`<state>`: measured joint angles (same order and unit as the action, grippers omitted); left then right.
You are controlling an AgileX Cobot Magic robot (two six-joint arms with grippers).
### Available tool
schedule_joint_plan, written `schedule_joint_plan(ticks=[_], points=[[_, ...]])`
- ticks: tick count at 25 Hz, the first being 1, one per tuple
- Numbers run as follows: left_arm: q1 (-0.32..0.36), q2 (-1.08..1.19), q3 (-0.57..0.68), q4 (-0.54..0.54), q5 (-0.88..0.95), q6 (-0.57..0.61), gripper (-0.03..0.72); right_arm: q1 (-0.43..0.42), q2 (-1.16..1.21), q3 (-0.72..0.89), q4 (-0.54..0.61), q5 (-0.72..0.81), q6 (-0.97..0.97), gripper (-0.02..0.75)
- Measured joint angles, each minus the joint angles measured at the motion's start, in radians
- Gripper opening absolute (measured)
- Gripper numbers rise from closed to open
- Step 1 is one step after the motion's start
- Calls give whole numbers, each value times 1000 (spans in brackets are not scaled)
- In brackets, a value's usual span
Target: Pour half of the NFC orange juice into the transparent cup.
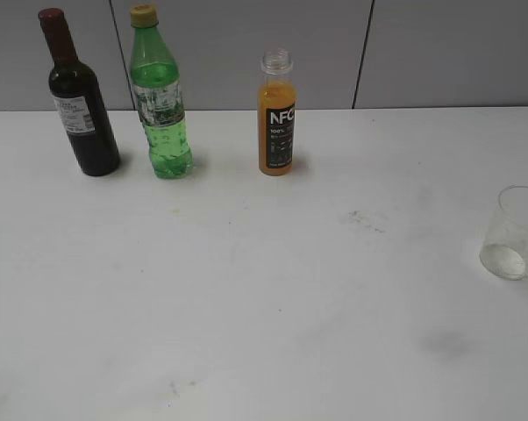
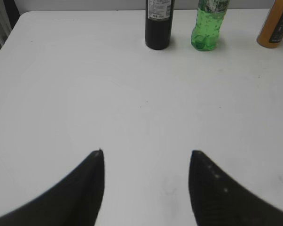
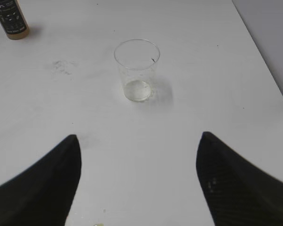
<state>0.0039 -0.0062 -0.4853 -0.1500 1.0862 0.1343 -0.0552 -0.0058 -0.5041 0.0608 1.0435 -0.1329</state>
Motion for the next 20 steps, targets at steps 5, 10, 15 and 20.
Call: schedule_joint_plan(ticks=[5, 10, 15, 20], points=[[0, 0, 0, 0, 0, 0, 440, 0, 0, 0, 0, -1, 9, 612], [0, 0, 0, 0, 0, 0, 440, 0, 27, -14, 0, -56, 19, 659], [0, 0, 0, 0, 0, 0, 440, 0, 121, -21, 3, -337, 20, 655], [0, 0, 0, 0, 0, 0, 440, 0, 242, -21, 3, -628, 21, 585]])
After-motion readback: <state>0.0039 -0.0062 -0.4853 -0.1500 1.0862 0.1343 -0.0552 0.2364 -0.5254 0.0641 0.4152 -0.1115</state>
